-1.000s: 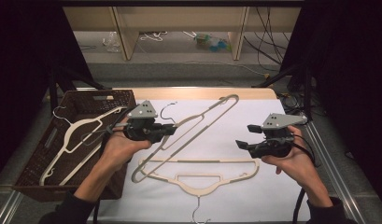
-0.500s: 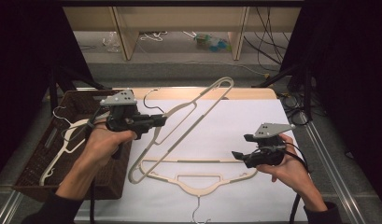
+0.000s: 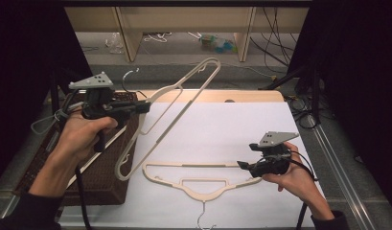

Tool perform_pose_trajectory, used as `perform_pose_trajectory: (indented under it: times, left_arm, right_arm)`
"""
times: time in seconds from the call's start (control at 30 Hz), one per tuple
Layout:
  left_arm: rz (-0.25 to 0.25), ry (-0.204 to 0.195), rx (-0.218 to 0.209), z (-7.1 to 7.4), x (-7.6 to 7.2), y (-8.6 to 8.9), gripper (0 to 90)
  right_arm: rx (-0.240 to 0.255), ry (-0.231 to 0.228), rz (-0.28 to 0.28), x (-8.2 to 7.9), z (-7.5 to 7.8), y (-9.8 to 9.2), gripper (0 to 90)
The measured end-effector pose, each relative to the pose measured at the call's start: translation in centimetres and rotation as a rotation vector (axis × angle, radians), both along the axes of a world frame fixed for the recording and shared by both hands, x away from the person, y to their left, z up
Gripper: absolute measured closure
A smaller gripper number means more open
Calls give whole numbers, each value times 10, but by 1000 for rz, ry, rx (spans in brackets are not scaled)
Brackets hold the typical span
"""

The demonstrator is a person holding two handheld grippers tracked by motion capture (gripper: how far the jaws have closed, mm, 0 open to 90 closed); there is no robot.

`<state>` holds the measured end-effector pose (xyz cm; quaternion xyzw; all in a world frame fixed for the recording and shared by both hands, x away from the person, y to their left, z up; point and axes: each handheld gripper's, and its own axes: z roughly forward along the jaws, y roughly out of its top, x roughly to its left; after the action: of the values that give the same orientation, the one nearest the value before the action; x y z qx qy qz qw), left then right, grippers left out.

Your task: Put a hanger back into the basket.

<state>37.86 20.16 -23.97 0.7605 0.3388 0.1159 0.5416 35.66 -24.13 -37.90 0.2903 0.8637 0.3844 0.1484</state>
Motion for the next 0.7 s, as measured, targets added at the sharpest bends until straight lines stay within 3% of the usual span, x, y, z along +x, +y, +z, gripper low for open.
perform_pose_trajectory:
  times: [0.33, 0.7]
  left_arm:
    - [87, 2, 52, 15, 1, 42, 861]
    - [165, 26, 81, 10, -3, 95, 861]
  right_arm:
    - [-1, 14, -12, -1, -2, -1, 263]
    - [-5, 21, -2, -1, -4, -1, 264]
